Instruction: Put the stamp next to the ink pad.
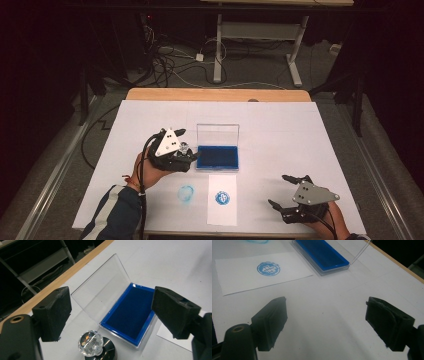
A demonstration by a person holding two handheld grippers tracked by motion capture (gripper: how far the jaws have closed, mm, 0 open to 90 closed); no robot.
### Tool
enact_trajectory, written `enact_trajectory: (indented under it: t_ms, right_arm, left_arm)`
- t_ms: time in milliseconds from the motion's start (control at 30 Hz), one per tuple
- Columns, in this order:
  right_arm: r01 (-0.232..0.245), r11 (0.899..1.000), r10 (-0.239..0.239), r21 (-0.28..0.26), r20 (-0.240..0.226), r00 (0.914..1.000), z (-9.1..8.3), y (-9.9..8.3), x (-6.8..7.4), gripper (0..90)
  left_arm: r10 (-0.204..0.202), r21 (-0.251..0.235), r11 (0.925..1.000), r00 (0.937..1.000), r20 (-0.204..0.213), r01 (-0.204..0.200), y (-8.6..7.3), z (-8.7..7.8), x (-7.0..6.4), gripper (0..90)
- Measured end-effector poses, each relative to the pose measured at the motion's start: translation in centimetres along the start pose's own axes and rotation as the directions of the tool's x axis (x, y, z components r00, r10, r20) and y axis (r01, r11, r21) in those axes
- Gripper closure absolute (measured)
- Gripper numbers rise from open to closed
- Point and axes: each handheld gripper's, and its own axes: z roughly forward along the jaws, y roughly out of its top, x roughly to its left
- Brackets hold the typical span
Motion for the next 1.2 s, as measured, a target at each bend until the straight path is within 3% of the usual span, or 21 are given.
enact_trajectory:
  t_ms: [733, 1200]
  right_arm:
    - [-0.004, 1.000, 0.004, -0.003, 0.002, 1.0000, -0.1, 0.0, 0.0, 17.3]
    - [-0.008, 1.000, 0.008, -0.007, -0.001, 1.0000, 0.0, 0.0, 0.0, 17.3]
  left_arm:
    - [0.057, -0.040, 0.9976, 0.9983, 0.010, -0.056, 0.6, -0.7, -2.0, 16.0]
    - [0.112, -0.049, 0.9926, 0.9936, 0.016, -0.111, 0.3, -1.6, -3.4, 15.9]
